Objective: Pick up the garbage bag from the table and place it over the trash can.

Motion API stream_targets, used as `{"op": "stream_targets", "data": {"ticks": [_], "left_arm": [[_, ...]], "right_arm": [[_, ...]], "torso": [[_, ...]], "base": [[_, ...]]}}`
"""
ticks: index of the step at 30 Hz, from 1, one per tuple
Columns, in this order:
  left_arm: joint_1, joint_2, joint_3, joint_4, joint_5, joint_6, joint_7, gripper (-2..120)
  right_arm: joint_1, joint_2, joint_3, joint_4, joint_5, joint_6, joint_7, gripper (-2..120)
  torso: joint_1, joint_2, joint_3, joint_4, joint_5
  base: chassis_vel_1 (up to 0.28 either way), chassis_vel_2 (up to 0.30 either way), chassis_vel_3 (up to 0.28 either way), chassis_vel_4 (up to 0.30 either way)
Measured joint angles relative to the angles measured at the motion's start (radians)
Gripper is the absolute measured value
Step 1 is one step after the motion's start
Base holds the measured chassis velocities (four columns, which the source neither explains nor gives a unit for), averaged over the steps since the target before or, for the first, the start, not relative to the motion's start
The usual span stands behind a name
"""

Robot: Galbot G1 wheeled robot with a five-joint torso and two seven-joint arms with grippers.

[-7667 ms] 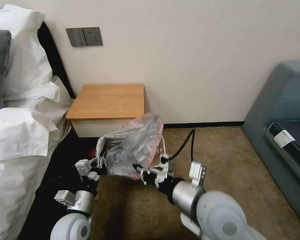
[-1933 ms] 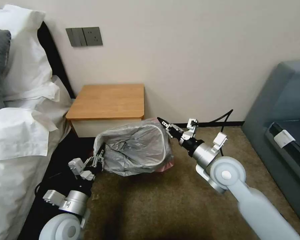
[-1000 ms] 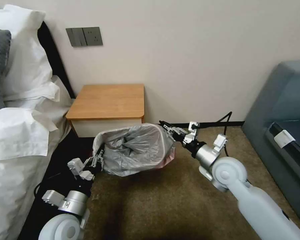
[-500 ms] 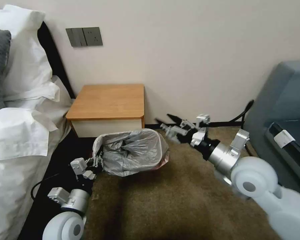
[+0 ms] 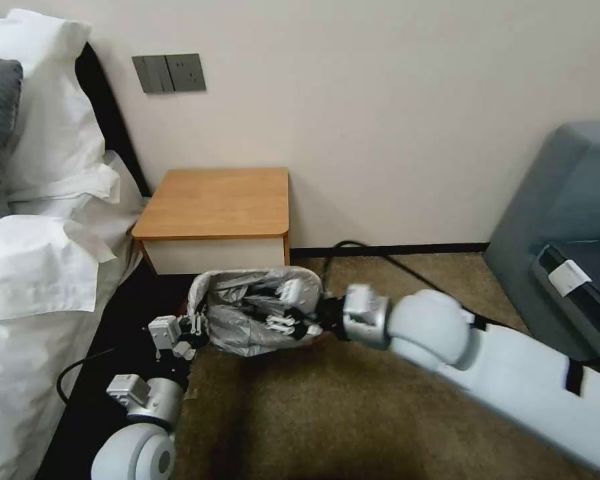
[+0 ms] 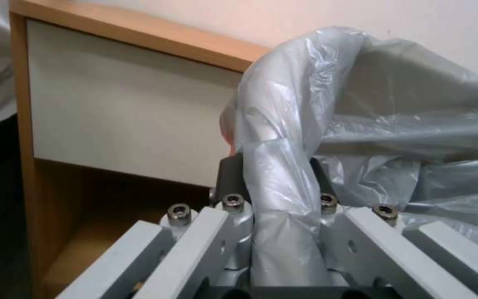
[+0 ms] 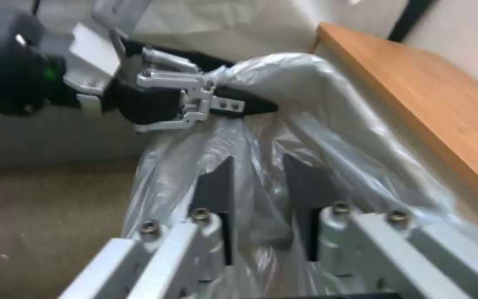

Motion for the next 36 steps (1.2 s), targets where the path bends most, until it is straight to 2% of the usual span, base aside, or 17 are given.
{"op": "stream_targets", "data": {"ticks": [2, 3, 5, 9, 19, 25, 30, 36], "left_arm": [[0.001, 0.001, -0.002, 0.000, -0.001, 0.000, 0.002, 7], [0.001, 0.001, -0.002, 0.000, -0.001, 0.000, 0.002, 7], [0.003, 0.003, -0.003, -0.002, -0.001, 0.000, 0.004, 7], [0.003, 0.005, -0.005, -0.011, -0.007, 0.003, 0.001, 7], [0.004, -0.002, -0.005, -0.021, -0.026, 0.005, 0.000, 7], [0.003, -0.012, 0.012, -0.026, -0.021, 0.008, 0.009, 7], [0.009, -0.017, 0.016, -0.038, -0.016, 0.008, 0.013, 7], [0.010, -0.021, 0.018, -0.046, -0.015, 0.009, 0.022, 7]], "right_arm": [[0.032, 0.041, -0.042, -0.034, -0.043, -0.011, -0.006, 11], [0.032, 0.041, -0.042, -0.034, -0.043, -0.011, -0.006, 11], [0.063, 0.074, -0.074, -0.071, -0.075, -0.018, -0.016, 0], [0.100, 0.113, -0.105, -0.125, -0.126, -0.033, -0.024, 0], [0.106, 0.142, -0.124, -0.203, -0.143, -0.094, 0.008, 0], [0.133, 0.199, -0.170, -0.276, -0.170, -0.172, 0.097, 0], [0.158, 0.228, -0.214, -0.301, -0.140, -0.231, 0.179, 0], [0.165, 0.250, -0.240, -0.344, -0.098, -0.241, 0.253, 0]], "torso": [[0.000, 0.000, 0.000, 0.0000, 0.0001], [0.000, 0.000, 0.000, 0.0000, 0.0001], [0.000, 0.000, 0.000, 0.0001, -0.0001], [0.000, 0.000, 0.000, 0.0002, 0.0002], [0.000, 0.000, 0.000, -0.0001, 0.0002], [0.000, 0.000, 0.000, 0.0000, 0.0002], [0.000, 0.000, 0.000, 0.0001, 0.0002], [0.000, 0.000, 0.000, 0.0001, 0.0003]], "base": [[0.000, 0.000, 0.000, 0.000], [0.000, 0.000, 0.000, 0.000], [0.000, 0.000, 0.000, 0.000], [0.000, 0.000, 0.000, 0.000], [0.000, 0.000, 0.000, 0.000], [0.000, 0.000, 0.000, 0.000], [0.000, 0.000, 0.000, 0.000], [0.000, 0.000, 0.000, 0.000]]}}
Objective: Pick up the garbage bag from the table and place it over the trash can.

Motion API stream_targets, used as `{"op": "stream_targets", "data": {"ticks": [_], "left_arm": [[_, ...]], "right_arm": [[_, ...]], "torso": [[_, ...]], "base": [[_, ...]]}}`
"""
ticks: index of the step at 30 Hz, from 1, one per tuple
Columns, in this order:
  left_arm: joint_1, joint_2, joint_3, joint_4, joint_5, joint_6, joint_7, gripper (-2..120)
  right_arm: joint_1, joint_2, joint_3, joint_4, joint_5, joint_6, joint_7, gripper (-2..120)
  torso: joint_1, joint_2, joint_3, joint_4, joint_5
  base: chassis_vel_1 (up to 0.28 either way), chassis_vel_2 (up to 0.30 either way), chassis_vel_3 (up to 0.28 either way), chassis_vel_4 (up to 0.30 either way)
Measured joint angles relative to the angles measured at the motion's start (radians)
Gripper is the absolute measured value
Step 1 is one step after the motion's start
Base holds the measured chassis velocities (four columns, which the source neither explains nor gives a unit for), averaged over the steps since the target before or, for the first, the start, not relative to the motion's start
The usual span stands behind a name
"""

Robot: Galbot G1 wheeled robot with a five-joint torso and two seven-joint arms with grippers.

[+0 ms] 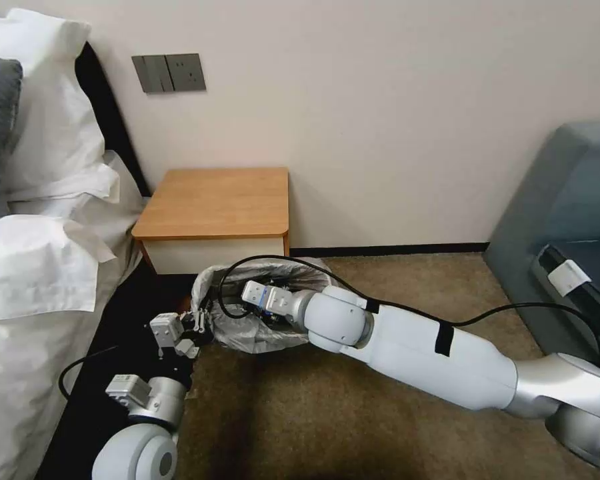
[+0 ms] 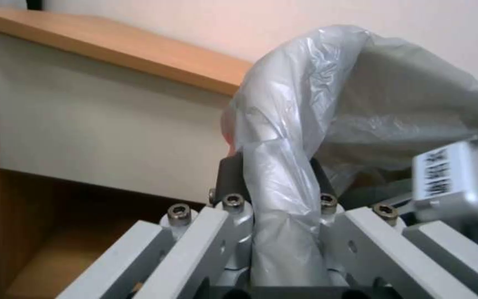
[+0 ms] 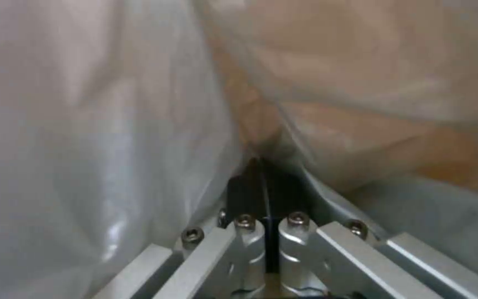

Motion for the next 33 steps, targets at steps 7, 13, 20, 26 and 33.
{"op": "stream_targets", "data": {"ticks": [7, 13, 20, 26, 33], "left_arm": [[0.000, -0.005, 0.008, -0.003, 0.001, 0.001, 0.010, 7], [-0.004, -0.005, 0.010, -0.002, 0.000, 0.002, 0.010, 7], [-0.014, -0.009, 0.007, 0.023, -0.005, 0.003, 0.003, 7], [-0.020, -0.010, -0.001, 0.044, -0.020, 0.004, -0.010, 7], [-0.027, -0.005, -0.009, 0.052, -0.055, 0.017, -0.024, 7]], "right_arm": [[-0.001, 0.004, 0.006, -0.048, 0.034, 0.001, 0.024, 0], [-0.012, 0.005, 0.014, -0.054, 0.103, 0.002, 0.071, 0], [-0.016, 0.007, 0.022, 0.002, 0.297, 0.002, 0.210, 0], [-0.022, 0.009, 0.051, 0.061, 0.598, 0.003, 0.431, 0], [-0.050, 0.006, 0.108, 0.157, 0.950, 0.004, 0.636, 0]], "torso": [[0.000, 0.000, 0.000, -0.0001, 0.0000], [0.000, 0.000, 0.000, -0.0001, 0.0000], [0.000, 0.000, 0.000, -0.0001, -0.0001], [0.000, 0.000, 0.000, -0.0001, 0.0000], [0.000, 0.000, 0.000, 0.0000, 0.0000]], "base": [[0.000, 0.000, 0.000, 0.000], [0.000, 0.000, 0.000, 0.000], [0.000, 0.000, 0.000, 0.000], [0.000, 0.000, 0.000, 0.000], [0.000, 0.000, 0.000, 0.000]]}}
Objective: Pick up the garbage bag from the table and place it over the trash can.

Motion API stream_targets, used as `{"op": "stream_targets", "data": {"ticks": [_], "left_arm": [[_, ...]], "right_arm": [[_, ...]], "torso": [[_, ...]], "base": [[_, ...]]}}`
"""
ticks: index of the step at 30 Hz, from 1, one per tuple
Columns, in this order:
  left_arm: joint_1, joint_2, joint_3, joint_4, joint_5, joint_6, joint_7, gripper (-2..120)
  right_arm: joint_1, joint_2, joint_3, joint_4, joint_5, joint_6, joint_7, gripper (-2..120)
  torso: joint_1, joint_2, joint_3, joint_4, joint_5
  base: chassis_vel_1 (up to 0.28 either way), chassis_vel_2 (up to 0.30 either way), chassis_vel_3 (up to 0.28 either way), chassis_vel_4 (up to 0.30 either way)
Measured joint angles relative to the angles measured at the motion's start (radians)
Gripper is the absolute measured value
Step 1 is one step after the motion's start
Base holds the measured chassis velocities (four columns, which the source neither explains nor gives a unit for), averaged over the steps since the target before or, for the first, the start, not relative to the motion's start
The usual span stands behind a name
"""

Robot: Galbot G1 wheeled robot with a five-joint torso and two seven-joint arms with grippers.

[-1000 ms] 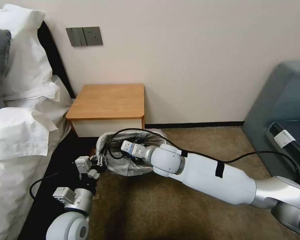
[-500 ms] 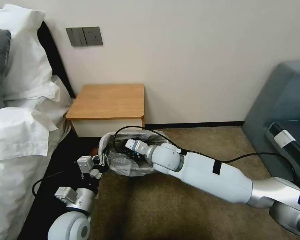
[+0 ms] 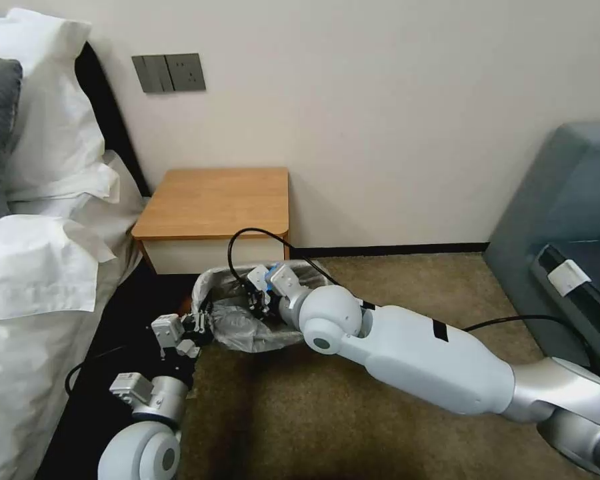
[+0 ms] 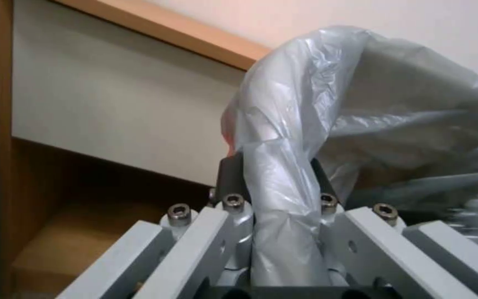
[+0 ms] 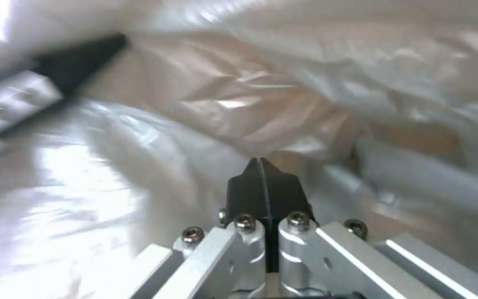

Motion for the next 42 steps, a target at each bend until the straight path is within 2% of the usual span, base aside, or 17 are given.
{"op": "stream_targets", "data": {"ticks": [2, 6, 12, 15, 16, 19, 20, 21, 23, 25, 28, 29, 33, 34, 37, 38, 42], "left_arm": [[-0.001, 0.002, -0.003, 0.007, -0.007, 0.001, -0.003, 7], [-0.001, 0.005, -0.004, 0.015, -0.016, 0.001, -0.009, 7], [0.001, 0.013, -0.006, 0.022, -0.031, 0.007, -0.027, 7], [0.013, 0.036, -0.023, 0.023, -0.047, 0.026, -0.048, 7], [0.013, 0.036, -0.023, 0.023, -0.047, 0.026, -0.048, 7], [0.026, 0.053, -0.031, 0.018, -0.054, 0.043, -0.066, 7], [0.026, 0.053, -0.031, 0.018, -0.054, 0.043, -0.066, 7], [0.033, 0.057, -0.031, 0.015, -0.055, 0.058, -0.078, 7], [0.039, 0.059, -0.024, 0.012, -0.057, 0.074, -0.090, 7], [0.041, 0.059, -0.021, 0.011, -0.057, 0.082, -0.096, 7], [0.051, 0.059, -0.004, 0.000, -0.056, 0.132, -0.129, 7], [0.051, 0.059, -0.004, 0.000, -0.056, 0.132, -0.129, 7], [0.064, 0.061, 0.024, -0.024, -0.057, 0.192, -0.167, 7], [0.064, 0.061, 0.024, -0.024, -0.057, 0.192, -0.167, 7], [0.067, 0.058, 0.101, -0.036, -0.053, 0.235, -0.249, 7], [0.067, 0.058, 0.101, -0.036, -0.053, 0.235, -0.249, 7], [0.062, 0.045, 0.183, -0.039, -0.039, 0.282, -0.366, 7]], "right_arm": [[-0.019, -0.005, 0.043, 0.050, 0.151, 0.001, 0.098, 0], [-0.046, -0.025, 0.095, 0.115, 0.237, 0.013, 0.165, 0], [-0.101, -0.077, 0.171, 0.203, 0.257, 0.046, 0.153, 0], [-0.215, -0.160, 0.285, 0.294, 0.201, 0.071, 0.029, 0], [-0.215, -0.160, 0.285, 0.294, 0.201, 0.071, 0.029, 0], [-0.332, -0.253, 0.330, 0.385, 0.009, 0.141, -0.033, 7], [-0.332, -0.253, 0.330, 0.385, 0.009, 0.141, -0.033, 7], [-0.430, -0.299, 0.359, 0.426, -0.140, 0.187, -0.057, 14], [-0.550, -0.326, 0.394, 0.447, -0.330, 0.247, -0.083, 22], [-0.592, -0.329, 0.413, 0.447, -0.398, 0.268, -0.095, 25], [-0.771, -0.296, 0.546, 0.439, -0.642, 0.334, -0.150, 40], [-0.771, -0.296, 0.546, 0.439, -0.642, 0.334, -0.150, 40], [-0.971, -0.208, 0.708, 0.434, -0.857, 0.412, -0.221, 57], [-0.971, -0.208, 0.708, 0.434, -0.857, 0.412, -0.221, 57], [-1.089, -0.116, 0.794, 0.463, -0.943, 0.453, -0.235, 74], [-1.089, -0.116, 0.794, 0.463, -0.943, 0.453, -0.235, 74], [-1.135, -0.075, 0.824, 0.485, -0.996, 0.484, -0.246, 92]], "torso": [[0.000, 0.000, 0.000, -0.0001, 0.0000], [0.000, 0.000, 0.000, -0.0001, 0.0000], [0.000, 0.000, 0.000, 0.0000, 0.0000], [0.000, 0.000, 0.000, 0.0000, 0.0003], [0.000, 0.000, 0.000, 0.0000, 0.0003], [0.000, 0.000, 0.000, -0.0003, 0.0003], [0.000, 0.000, 0.000, -0.0003, 0.0003], [0.000, 0.000, 0.000, -0.0002, 0.0002], [0.000, 0.000, 0.000, -0.0003, 0.0002], [0.000, 0.000, 0.000, -0.0005, 0.0003], [0.000, 0.000, 0.000, 0.0001, 0.0000], [0.000, 0.000, 0.000, 0.0001, 0.0000], [0.000, 0.000, 0.000, -0.0003, 0.0003], [0.000, 0.000, 0.000, -0.0003, 0.0003], [0.000, 0.000, 0.000, -0.0002, 0.0000], [0.000, 0.000, 0.000, -0.0002, 0.0000], [0.000, 0.000, 0.000, -0.0001, -0.0001]], "base": [[0.000, 0.000, 0.000, 0.000], [0.000, 0.000, 0.000, 0.000], [0.000, 0.000, 0.000, 0.000], [0.000, 0.000, 0.000, 0.000], [0.000, 0.000, 0.000, 0.000], [0.000, 0.000, 0.000, 0.000], [0.000, 0.000, 0.000, 0.000], [0.000, 0.000, 0.000, 0.000], [0.000, 0.000, 0.000, 0.000], [0.000, 0.000, 0.000, 0.000], [0.000, 0.000, 0.000, 0.000], [0.000, 0.000, 0.000, 0.000], [0.000, 0.000, 0.000, 0.000], [0.000, 0.000, 0.000, 0.000], [0.000, 0.000, 0.000, 0.000], [0.000, 0.000, 0.000, 0.000], [0.000, 0.000, 0.000, 0.000]]}}
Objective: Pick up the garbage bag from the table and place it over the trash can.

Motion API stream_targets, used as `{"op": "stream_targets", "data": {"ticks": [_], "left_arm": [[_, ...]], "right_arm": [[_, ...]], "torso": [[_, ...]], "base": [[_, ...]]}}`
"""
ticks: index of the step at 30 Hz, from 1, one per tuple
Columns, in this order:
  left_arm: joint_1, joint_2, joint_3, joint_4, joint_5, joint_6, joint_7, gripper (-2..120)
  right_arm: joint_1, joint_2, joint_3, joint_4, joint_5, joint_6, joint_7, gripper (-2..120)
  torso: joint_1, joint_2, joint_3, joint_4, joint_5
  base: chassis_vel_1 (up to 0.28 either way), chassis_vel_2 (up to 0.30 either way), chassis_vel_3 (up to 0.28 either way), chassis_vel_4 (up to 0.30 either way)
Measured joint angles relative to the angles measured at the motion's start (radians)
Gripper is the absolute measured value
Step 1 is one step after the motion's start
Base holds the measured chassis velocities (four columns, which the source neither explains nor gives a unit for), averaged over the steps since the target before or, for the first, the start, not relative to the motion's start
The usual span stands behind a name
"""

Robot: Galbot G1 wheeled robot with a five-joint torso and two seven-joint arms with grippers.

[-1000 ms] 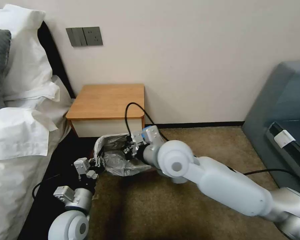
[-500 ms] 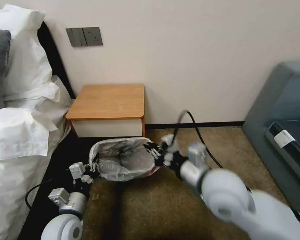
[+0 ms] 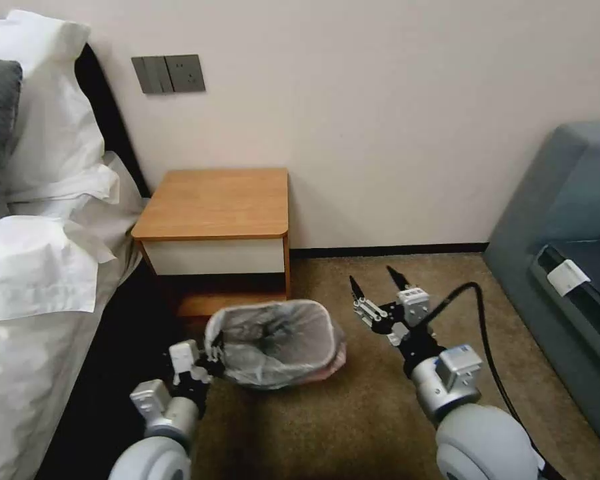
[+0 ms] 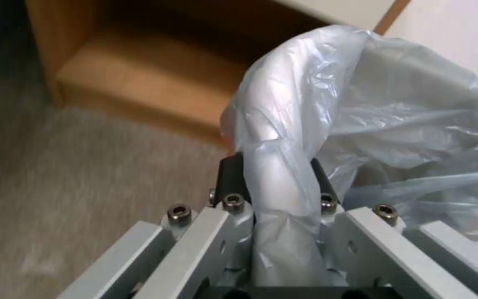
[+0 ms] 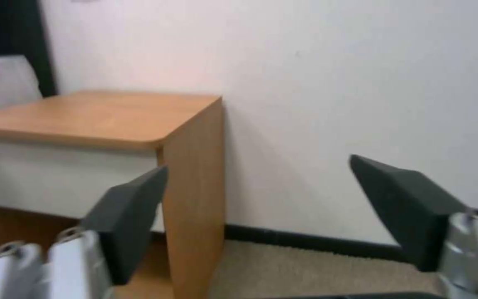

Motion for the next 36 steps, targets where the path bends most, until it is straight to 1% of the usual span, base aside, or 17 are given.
{"op": "stream_targets", "data": {"ticks": [1, 2, 4, 6, 8, 14, 19, 25, 26, 27, 29, 30, 31, 32, 33, 34, 36], "left_arm": [[0.000, 0.000, 0.000, 0.000, 0.000, 0.000, 0.000, 7], [0.002, -0.001, 0.014, -0.001, 0.001, 0.006, -0.018, 7], [0.011, -0.001, 0.037, -0.008, 0.002, 0.014, -0.039, 7], [0.012, -0.001, 0.042, -0.009, 0.002, 0.017, -0.044, 7], [0.017, 0.002, 0.068, -0.011, 0.003, 0.023, -0.067, 7], [0.020, 0.002, 0.084, -0.005, 0.004, 0.029, -0.083, 7], [0.006, -0.003, 0.087, 0.020, 0.008, 0.032, -0.091, 7], [-0.004, -0.003, 0.087, 0.037, 0.009, 0.059, -0.096, 7], [-0.006, -0.003, 0.087, 0.042, 0.009, 0.060, -0.096, 10], [-0.006, -0.003, 0.087, 0.042, 0.009, 0.060, -0.096, 10], [-0.011, -0.003, 0.086, 0.048, 0.009, 0.061, -0.096, 19], [-0.015, -0.004, 0.084, 0.053, 0.009, 0.062, -0.096, 25], [-0.015, -0.004, 0.084, 0.053, 0.009, 0.062, -0.096, 25], [-0.017, -0.004, 0.082, 0.057, 0.009, 0.062, -0.094, 28], [-0.020, -0.005, 0.079, 0.061, 0.010, 0.062, -0.092, 35], [-0.020, -0.005, 0.079, 0.061, 0.010, 0.062, -0.092, 35], [-0.022, -0.005, 0.076, 0.066, 0.020, 0.061, -0.088, 45]], "right_arm": [[0.000, 0.000, 0.000, 0.000, 0.000, 0.000, 0.000, 92], [-0.007, 0.008, 0.008, 0.003, -0.013, 0.007, -0.006, 96], [-0.025, 0.023, 0.018, 0.006, -0.037, 0.022, -0.012, 100], [-0.029, 0.027, 0.019, 0.007, -0.040, 0.025, -0.012, 100], [-0.045, 0.041, 0.019, 0.013, -0.052, 0.035, -0.012, 100], [-0.050, 0.052, 0.021, 0.014, -0.054, 0.042, -0.012, 100], [-0.057, 0.053, 0.026, 0.018, -0.050, 0.045, -0.012, 100], [-0.064, 0.052, 0.036, 0.020, -0.038, 0.046, -0.010, 100], [-0.065, 0.051, 0.036, 0.021, -0.033, 0.046, -0.009, 100], [-0.065, 0.051, 0.036, 0.021, -0.033, 0.046, -0.009, 100], [-0.065, 0.049, 0.040, 0.026, -0.022, 0.045, -0.006, 100], [-0.066, 0.048, 0.043, 0.027, -0.017, 0.044, -0.005, 100], [-0.066, 0.048, 0.043, 0.027, -0.017, 0.044, -0.005, 100], [-0.066, 0.047, 0.045, 0.027, -0.015, 0.044, -0.005, 100], [-0.068, 0.047, 0.049, 0.029, -0.011, 0.044, -0.004, 100], [-0.068, 0.047, 0.049, 0.029, -0.011, 0.044, -0.004, 100], [-0.071, 0.047, 0.051, 0.035, 0.002, 0.041, 0.001, 100]], "torso": [[0.000, 0.000, 0.000, 0.0000, 0.0000], [0.000, 0.000, 0.000, 0.0001, 0.0000], [0.000, 0.000, 0.000, 0.0000, 0.0001], [0.000, 0.000, 0.000, 0.0000, 0.0002], [0.000, 0.000, 0.000, 0.0000, 0.0001], [0.000, 0.000, 0.000, 0.0000, 0.0002], [0.000, 0.000, 0.000, 0.0000, 0.0001], [0.000, 0.000, 0.000, 0.0000, 0.0002], [0.000, 0.000, 0.000, 0.0000, 0.0002], [0.000, 0.000, 0.000, 0.0000, 0.0002], [0.000, 0.000, 0.000, 0.0001, 0.0001], [0.000, 0.000, 0.000, 0.0001, 0.0001], [0.000, 0.000, 0.000, 0.0001, 0.0001], [0.000, 0.000, 0.000, 0.0000, 0.0001], [0.000, 0.000, 0.000, 0.0000, 0.0002], [0.000, 0.000, 0.000, 0.0000, 0.0002], [0.000, 0.000, 0.000, 0.0001, 0.0002]], "base": [[0.000, 0.000, 0.000, 0.000], [0.000, 0.000, 0.000, 0.000], [0.000, 0.000, 0.000, 0.000], [0.000, 0.000, 0.000, 0.000], [0.000, 0.000, 0.000, 0.000], [0.000, 0.000, 0.000, 0.000], [0.000, 0.000, 0.000, 0.000], [0.000, 0.000, 0.000, 0.000], [0.000, 0.000, 0.000, 0.000], [0.000, 0.000, 0.000, 0.000], [0.000, 0.000, 0.000, 0.000], [0.000, 0.000, 0.000, 0.000], [0.000, 0.000, 0.000, 0.000], [0.000, 0.000, 0.000, 0.000], [0.000, 0.000, 0.000, 0.000], [0.000, 0.000, 0.000, 0.000], [0.000, 0.000, 0.000, 0.000]]}}
